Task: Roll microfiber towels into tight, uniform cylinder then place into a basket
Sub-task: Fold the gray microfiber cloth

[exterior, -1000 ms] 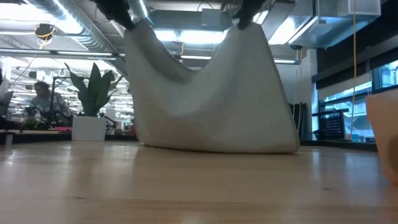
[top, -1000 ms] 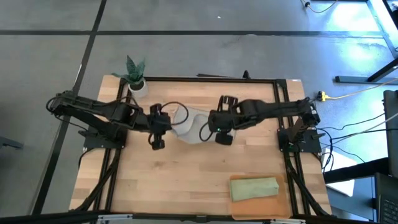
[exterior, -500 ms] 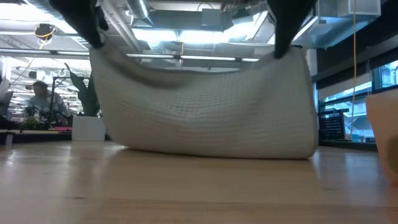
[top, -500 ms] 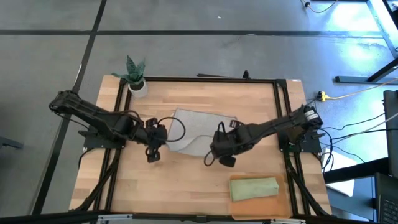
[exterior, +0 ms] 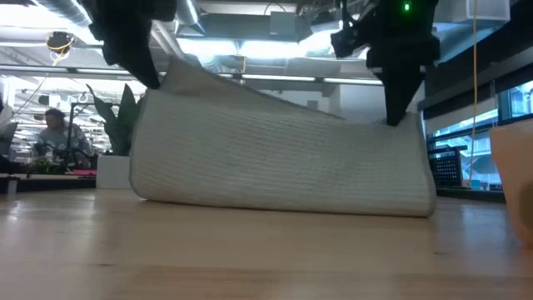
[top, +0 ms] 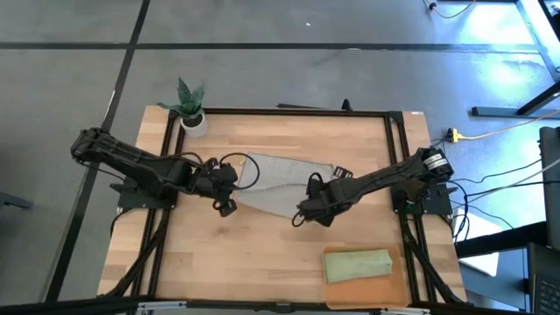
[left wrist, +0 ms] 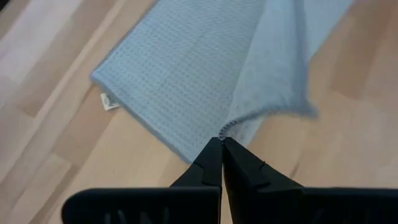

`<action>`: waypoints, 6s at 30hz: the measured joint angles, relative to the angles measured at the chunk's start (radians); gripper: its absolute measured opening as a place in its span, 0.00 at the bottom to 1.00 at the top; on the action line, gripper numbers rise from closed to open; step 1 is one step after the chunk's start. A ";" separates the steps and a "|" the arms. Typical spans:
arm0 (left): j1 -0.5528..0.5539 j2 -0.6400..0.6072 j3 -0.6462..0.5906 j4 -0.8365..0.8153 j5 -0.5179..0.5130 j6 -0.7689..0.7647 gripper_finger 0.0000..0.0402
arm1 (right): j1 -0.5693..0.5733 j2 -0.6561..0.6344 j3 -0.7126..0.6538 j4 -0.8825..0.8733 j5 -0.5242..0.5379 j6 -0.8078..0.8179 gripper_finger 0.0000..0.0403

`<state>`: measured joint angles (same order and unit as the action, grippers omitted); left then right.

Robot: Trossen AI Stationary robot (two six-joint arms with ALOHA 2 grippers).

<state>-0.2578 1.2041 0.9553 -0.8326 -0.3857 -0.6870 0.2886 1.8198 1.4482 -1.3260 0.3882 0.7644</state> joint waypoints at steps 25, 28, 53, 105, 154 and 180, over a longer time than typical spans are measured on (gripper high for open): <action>0.180 0.000 -0.169 0.195 -0.045 0.010 0.00 | -0.180 0.000 -0.115 0.238 0.099 -0.224 0.02; 0.207 0.000 -0.191 0.262 -0.049 0.051 0.00 | -0.208 0.000 -0.137 0.236 0.116 -0.223 0.02; 0.322 0.139 -0.203 0.383 -0.058 0.201 0.00 | -0.293 0.000 -0.194 0.281 0.134 -0.254 0.02; 0.395 0.299 -0.203 0.484 0.142 0.316 0.20 | -0.265 0.000 -0.279 0.636 -0.479 -0.214 0.40; 0.248 0.303 -0.106 0.262 0.187 0.234 0.20 | -0.464 -0.002 -0.222 0.684 -0.382 -0.403 0.40; 0.193 0.315 -0.309 0.553 0.242 0.092 0.20 | -0.623 0.002 -0.426 0.944 -0.287 -0.518 0.40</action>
<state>-0.0649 1.5192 0.6466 -0.2791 -0.1432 -0.5949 -0.3345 1.8221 1.0222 -0.3819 0.1013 0.2460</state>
